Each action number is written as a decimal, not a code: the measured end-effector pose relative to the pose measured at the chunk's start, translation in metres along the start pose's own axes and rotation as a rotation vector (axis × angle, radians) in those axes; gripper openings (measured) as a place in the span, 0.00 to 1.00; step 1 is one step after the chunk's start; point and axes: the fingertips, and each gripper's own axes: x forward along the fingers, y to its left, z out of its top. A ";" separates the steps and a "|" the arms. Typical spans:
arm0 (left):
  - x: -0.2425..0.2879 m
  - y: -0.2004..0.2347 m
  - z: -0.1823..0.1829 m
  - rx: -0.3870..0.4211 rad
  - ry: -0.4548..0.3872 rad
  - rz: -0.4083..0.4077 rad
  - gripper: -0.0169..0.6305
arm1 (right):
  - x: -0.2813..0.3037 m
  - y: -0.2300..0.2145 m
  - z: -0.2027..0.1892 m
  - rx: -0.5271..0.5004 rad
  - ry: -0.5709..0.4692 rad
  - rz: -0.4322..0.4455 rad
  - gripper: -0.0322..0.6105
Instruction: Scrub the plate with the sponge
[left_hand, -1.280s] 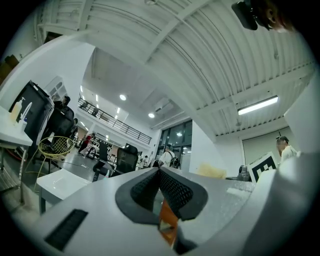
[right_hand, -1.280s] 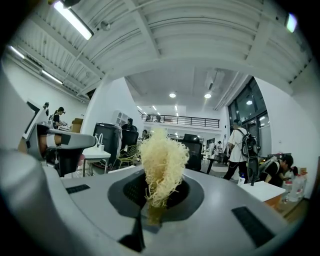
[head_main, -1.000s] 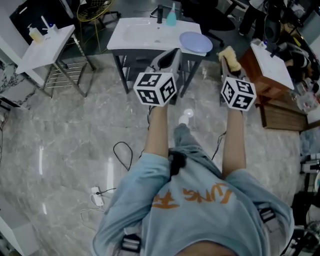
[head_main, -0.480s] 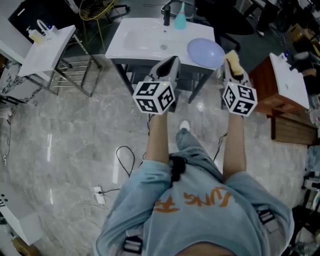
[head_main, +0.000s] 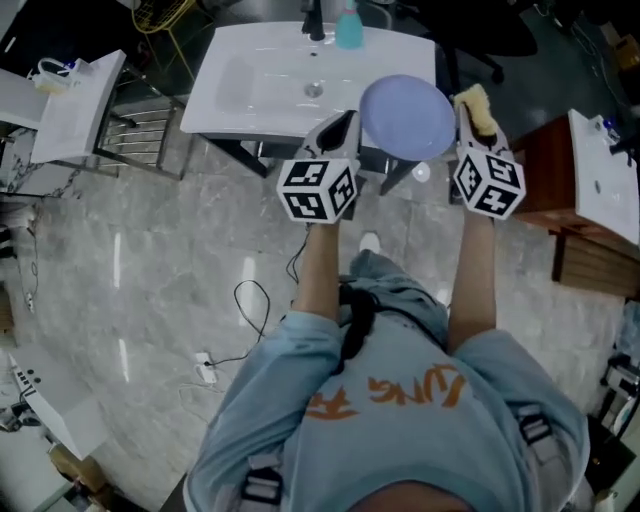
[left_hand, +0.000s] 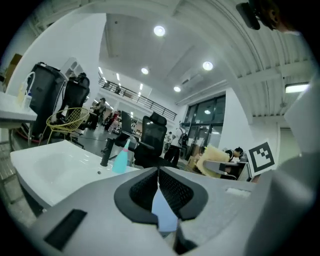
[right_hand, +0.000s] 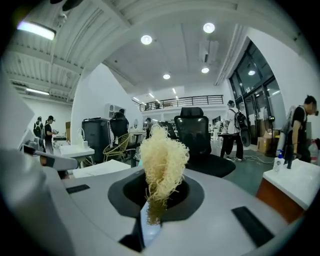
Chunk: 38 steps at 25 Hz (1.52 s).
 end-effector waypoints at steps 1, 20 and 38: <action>0.012 0.000 0.003 0.017 0.020 -0.006 0.03 | 0.011 -0.002 0.004 0.004 -0.011 0.014 0.10; 0.125 0.067 -0.057 0.050 0.445 -0.059 0.11 | 0.118 -0.050 -0.028 0.123 0.092 -0.042 0.10; 0.147 0.113 -0.162 0.031 0.869 -0.114 0.29 | 0.148 -0.006 -0.090 0.137 0.201 -0.053 0.10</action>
